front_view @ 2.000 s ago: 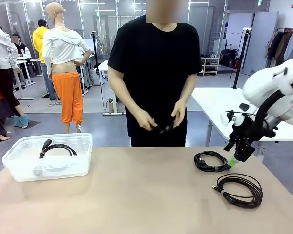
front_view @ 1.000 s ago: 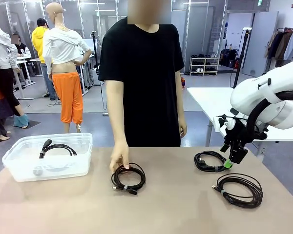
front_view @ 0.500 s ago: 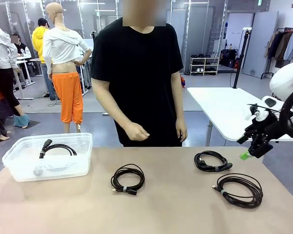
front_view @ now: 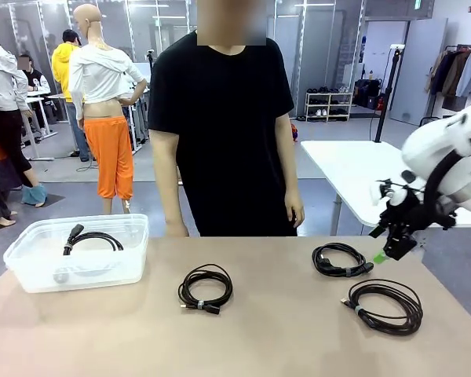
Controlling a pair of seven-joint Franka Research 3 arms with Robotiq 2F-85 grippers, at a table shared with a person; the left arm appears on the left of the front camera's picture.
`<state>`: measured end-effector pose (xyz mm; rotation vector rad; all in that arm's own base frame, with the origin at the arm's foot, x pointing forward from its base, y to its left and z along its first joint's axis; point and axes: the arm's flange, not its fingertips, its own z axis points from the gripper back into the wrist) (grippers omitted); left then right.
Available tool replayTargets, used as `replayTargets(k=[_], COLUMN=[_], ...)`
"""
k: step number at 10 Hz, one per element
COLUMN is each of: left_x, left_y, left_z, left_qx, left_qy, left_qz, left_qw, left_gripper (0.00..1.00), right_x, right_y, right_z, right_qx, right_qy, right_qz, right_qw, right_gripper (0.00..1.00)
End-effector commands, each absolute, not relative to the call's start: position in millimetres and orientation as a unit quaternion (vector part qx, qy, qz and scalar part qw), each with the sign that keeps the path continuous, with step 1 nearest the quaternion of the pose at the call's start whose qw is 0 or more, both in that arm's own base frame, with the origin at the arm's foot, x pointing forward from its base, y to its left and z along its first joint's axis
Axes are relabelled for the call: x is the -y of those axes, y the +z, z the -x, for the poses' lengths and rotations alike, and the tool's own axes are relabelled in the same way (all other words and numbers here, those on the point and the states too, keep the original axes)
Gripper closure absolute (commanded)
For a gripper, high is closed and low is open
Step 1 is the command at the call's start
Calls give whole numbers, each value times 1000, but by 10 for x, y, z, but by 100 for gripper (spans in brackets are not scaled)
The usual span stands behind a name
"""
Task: Organize and store the cables.
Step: Place the Power Cable into the Organizing box.
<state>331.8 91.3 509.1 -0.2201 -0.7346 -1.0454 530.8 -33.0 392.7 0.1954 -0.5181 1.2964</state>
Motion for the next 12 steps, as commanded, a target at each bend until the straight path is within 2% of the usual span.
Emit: replayTargets(k=[1,3,5,12], left_x=[-915,-915,-915,-915], left_y=[5088,5088,5088,5088], left_z=[-3317,-3317,-3317,-3317], left_qx=[342,342,342,342], left_qy=[-493,-493,-493,-493], left_qz=[104,104,104,104], left_qw=[794,794,794,794], left_gripper=[0,0,0,0], right_x=[44,-186,-298,-352], right_y=[3805,3586,3470,3078], right_z=[-5712,-6025,-6145,-6274], right_qx=[185,128,95,59], right_qy=[610,619,620,617], right_qz=[-64,-55,-54,-57], right_qw=[768,773,777,783], right_gripper=[0,0,0,0])
